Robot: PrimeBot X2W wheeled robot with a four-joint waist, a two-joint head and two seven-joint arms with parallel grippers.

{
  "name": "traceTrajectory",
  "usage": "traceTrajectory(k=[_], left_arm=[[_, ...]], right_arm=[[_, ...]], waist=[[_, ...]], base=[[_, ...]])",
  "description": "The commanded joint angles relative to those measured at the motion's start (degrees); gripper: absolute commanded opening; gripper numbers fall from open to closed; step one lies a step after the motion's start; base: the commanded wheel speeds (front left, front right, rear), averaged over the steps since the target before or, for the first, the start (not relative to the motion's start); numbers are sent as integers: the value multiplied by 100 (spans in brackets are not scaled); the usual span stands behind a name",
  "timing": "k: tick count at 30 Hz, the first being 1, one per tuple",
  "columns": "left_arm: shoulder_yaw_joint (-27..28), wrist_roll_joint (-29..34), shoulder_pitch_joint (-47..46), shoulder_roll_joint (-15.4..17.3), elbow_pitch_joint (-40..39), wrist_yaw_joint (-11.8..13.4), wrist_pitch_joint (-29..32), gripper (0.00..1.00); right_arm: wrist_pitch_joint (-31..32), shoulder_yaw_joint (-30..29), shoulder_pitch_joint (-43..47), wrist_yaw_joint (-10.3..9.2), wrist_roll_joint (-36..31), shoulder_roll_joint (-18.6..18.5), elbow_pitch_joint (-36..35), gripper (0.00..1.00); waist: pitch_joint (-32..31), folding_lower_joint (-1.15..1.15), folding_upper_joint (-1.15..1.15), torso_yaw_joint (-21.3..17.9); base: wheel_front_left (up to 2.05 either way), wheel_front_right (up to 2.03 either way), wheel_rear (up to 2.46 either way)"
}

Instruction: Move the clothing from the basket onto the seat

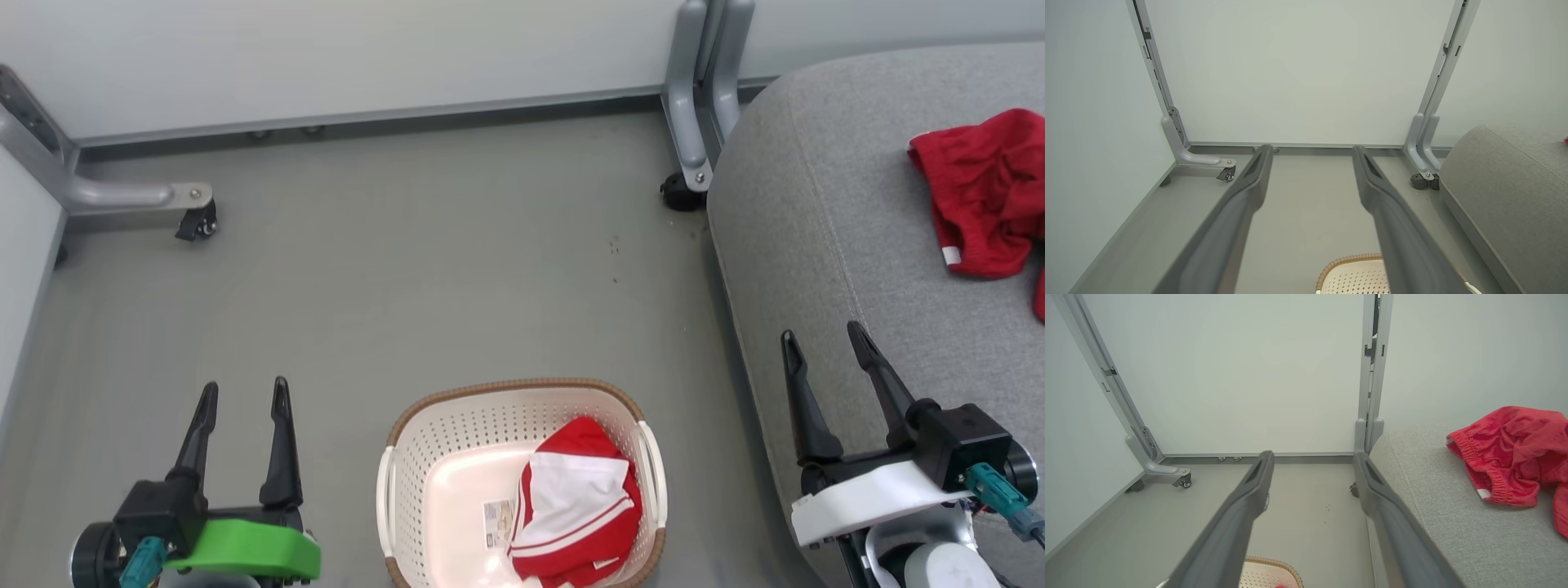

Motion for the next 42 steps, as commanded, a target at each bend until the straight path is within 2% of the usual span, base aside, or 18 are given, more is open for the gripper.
traceTrajectory(k=[1, 17, 34, 42], left_arm=[[54, 78, 148, -19, 35, -34, -2, 100], [176, 288, 558, -129, 462, -282, -2, 100], [224, 433, 542, -252, 551, -279, -3, 100], [223, 477, 258, -275, 611, -376, -3, 100]], right_arm=[[57, 14, 130, -8, 26, -11, -26, 100], [264, 154, 635, -8, 158, -6, -89, 100], [279, 149, 618, -8, 145, -6, -101, 100], [271, 130, 482, -8, 168, -6, -132, 100]], waist=[[-200, 0, 0, 16], [-669, 0, 0, -28], [-679, 0, 0, -23], [-562, 0, 0, -29]], base=[[0, 0, 0], [0, 0, 0], [0, 0, 0], [0, 0, 0]])
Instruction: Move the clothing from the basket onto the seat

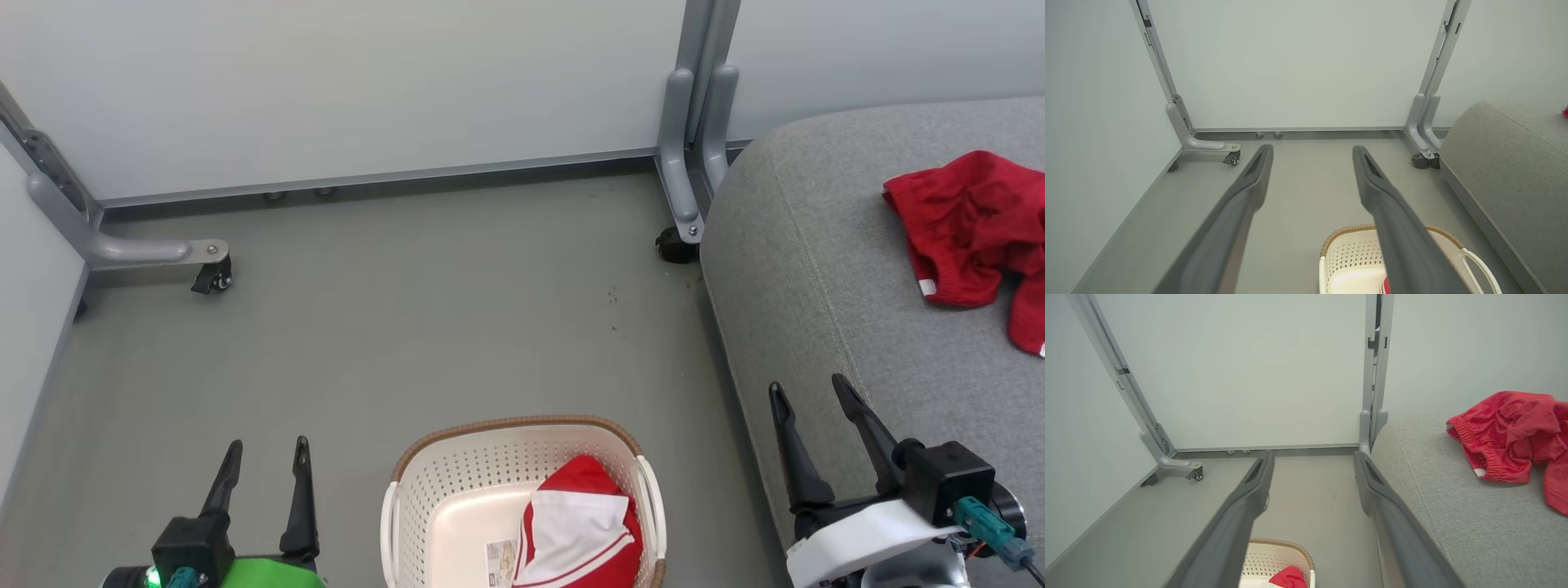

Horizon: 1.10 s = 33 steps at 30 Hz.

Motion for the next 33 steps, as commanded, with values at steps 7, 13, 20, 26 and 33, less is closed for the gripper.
traceTrajectory(k=[7, 13, 20, 26, 33], left_arm=[[-365, 199, -720, -130, 45, -142, -3, 100], [-998, 362, -1472, -219, 377, -254, -3, 100], [-1839, 346, -2422, -261, 1125, -319, -3, 100], [-2494, 167, -3284, -259, 1936, -239, 28, 100], [-3065, -111, -4082, -257, 2788, -274, 247, 100]], right_arm=[[-58, -155, -441, -8, -25, -11, -225, 100], [-162, -311, -847, -8, -59, -10, -412, 100], [-323, -374, -1316, -8, -41, -10, -564, 100], [-496, -330, -1709, -8, -15, -9, -661, 100], [-711, -186, -2129, -8, 53, -9, -663, 100]], waist=[[627, 0, 0, -76], [1356, 0, 0, -157], [2234, 0, 0, -312], [3058, 0, 0, -466], [3906, 0, 0, -758]], base=[[0, 0, 0], [0, 0, 0], [0, 0, 0], [0, 0, 0], [0, 0, 0]])
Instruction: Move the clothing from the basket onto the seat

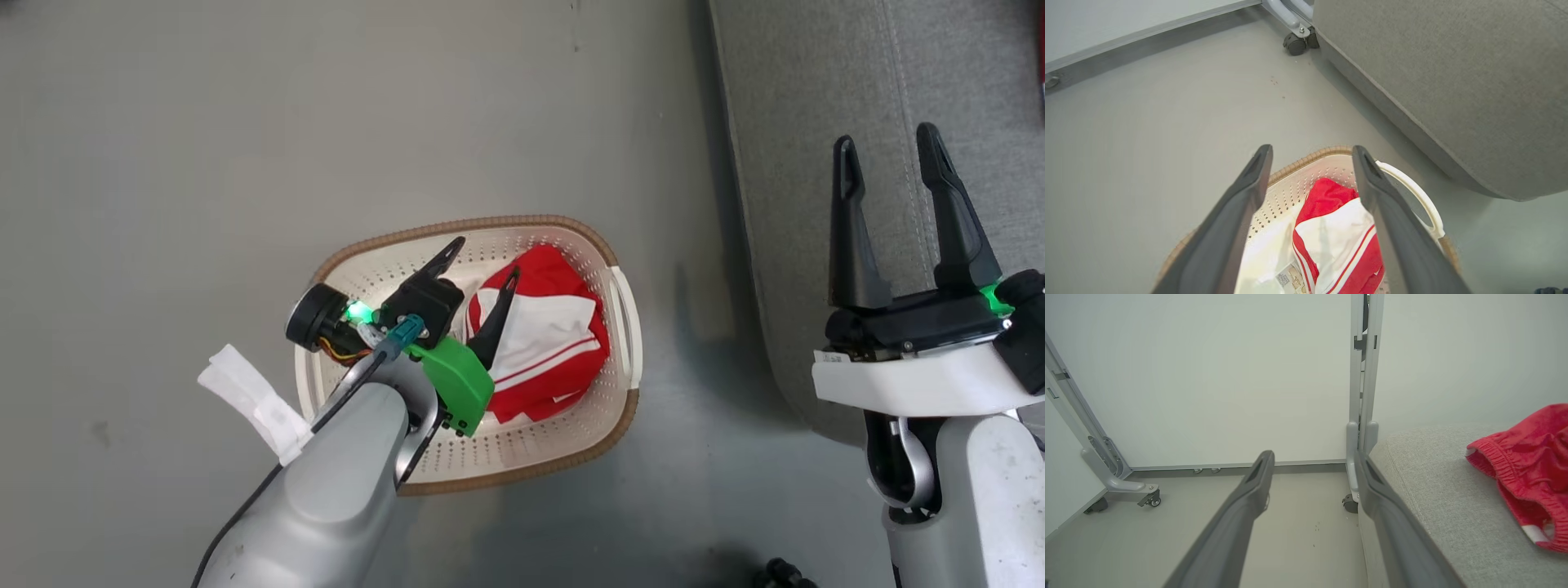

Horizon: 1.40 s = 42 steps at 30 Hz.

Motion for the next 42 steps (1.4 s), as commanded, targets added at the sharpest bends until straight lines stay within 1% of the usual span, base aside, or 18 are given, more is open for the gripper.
traceTrajectory(k=[1, 9, 15, 20, 24, 28, 34, 38, 42], left_arm=[[-76, -81, -229, 33, 125, -14, 29, 100], [-536, -323, -935, 35, 912, -67, 142, 100], [-716, -429, -1368, 37, 1460, -98, 216, 100], [-697, -549, -1688, 37, 1892, -108, 249, 100], [-610, -643, -1915, 89, 2238, -61, 298, 100], [-540, -705, -2130, 207, 2573, 44, 374, 100], [-490, -769, -2329, 306, 2945, 194, 555, 100], [-523, -779, -2395, 303, 3090, 275, 769, 100], [-535, -816, -2424, 309, 3169, 286, 1039, 100]], right_arm=[[-70, 31, -156, -8, 43, -6, 3, 100], [-295, 266, -569, -8, 136, -4, 32, 100], [-394, 480, -764, -8, 246, -3, -4, 100], [-435, 619, -851, -8, 373, -3, -14, 100], [-437, 710, -911, -8, 493, -4, -1, 100], [-441, 775, -918, -8, 612, -3, -42, 100], [-439, 800, -832, -8, 697, -4, -57, 100], [-439, 805, -769, -8, 726, -4, -67, 100], [-440, 812, -740, -8, 709, -5, -99, 100]], waist=[[893, 0, 0, -403], [1659, 0, 0, -758], [2120, 0, 0, -1044], [2439, 0, 0, -1262], [2610, 0, 0, -1419], [2739, 0, 0, -1550], [2787, 0, 0, -1588], [2815, 0, 0, -1576], [2853, 0, 0, -1560]], base=[[0, 0, 0], [0, 0, 0], [0, 0, 0], [0, 0, 0], [0, 0, 0], [0, 0, 0], [0, 0, 0], [0, 0, 0], [0, 0, 0]])
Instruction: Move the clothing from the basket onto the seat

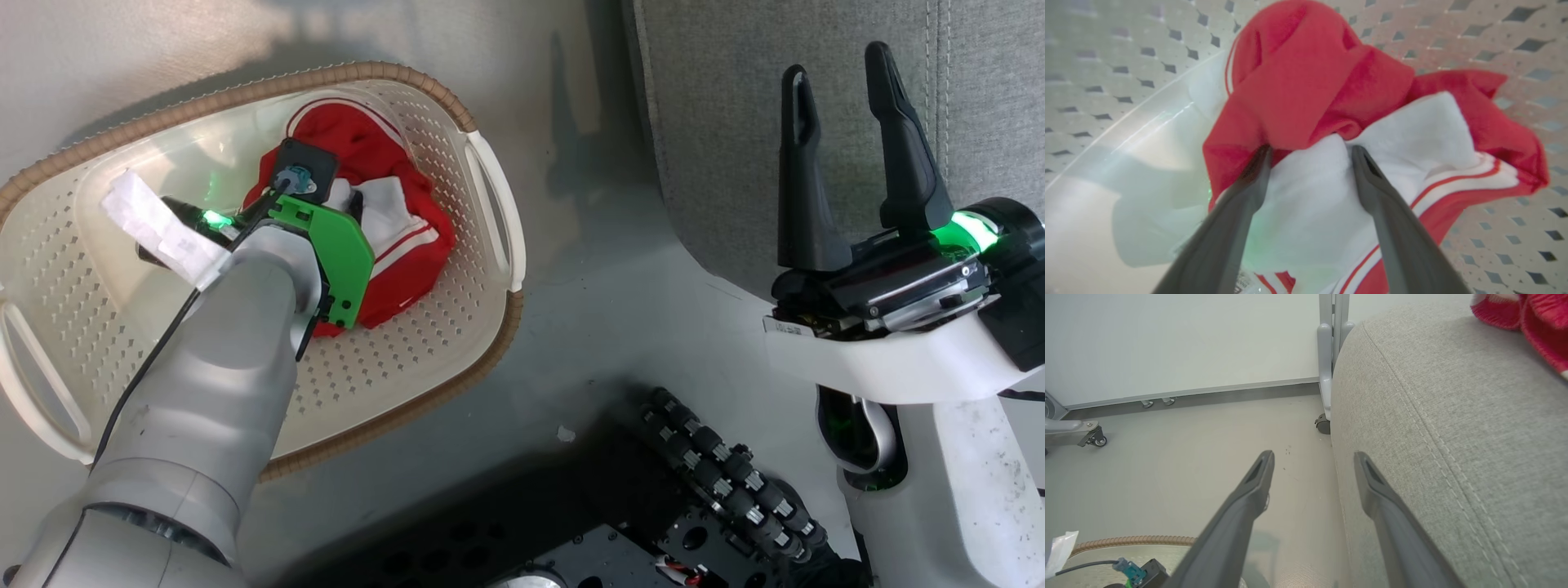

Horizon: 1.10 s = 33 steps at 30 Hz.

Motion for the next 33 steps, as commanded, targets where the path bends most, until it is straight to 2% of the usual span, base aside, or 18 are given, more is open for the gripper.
traceTrajectory(k=[1, 9, 10, 11, 12, 16, 22, 28, 33], left_arm=[[-18, -18, -82, 72, 35, 6, 99, 100], [-72, -118, 32, 72, 133, -51, 881, 99], [-90, -123, 46, 76, 139, -42, 991, 57], [-98, -121, 46, 75, 139, -30, 1043, 31], [-106, -131, 53, 75, 145, -8, 1137, 0], [-178, -95, 59, 103, 153, 38, 1299, 0], [-245, -107, -6, 136, 151, -37, 1255, 0], [-301, -66, -75, 210, 43, -86, 744, 0], [-306, -139, 149, 140, -134, -128, 145, 0]], right_arm=[[-17, 10, 35, -8, -2, -3, -41, 100], [-17, 4, 98, -8, -59, -3, -109, 100], [-17, 3, 107, -8, -69, -3, -120, 100], [-17, 1, 112, -8, -79, -3, -128, 100], [-17, -3, 112, -8, -93, -3, -139, 100], [-17, -26, 96, -8, -121, -3, -176, 100], [-17, -48, 26, -8, -161, -3, -189, 100], [-17, 84, -148, -8, -149, -3, -105, 100], [-17, 70, -145, -8, -302, -4, 49, 100]], waist=[[17, -1, 0, 13], [68, -1, 0, 60], [71, -1, 0, 65], [73, -1, 0, 69], [75, -1, 0, 74], [75, -1, 0, 80], [45, -1, 0, 86], [-94, -1, 0, 27], [-499, -1, 0, 204]], base=[[0, 0, 0], [0, 0, 0], [0, 0, 0], [0, 0, 0], [0, 0, 0], [0, 0, 0], [0, 0, 0], [0, 0, 0], [0, 0, 0]])
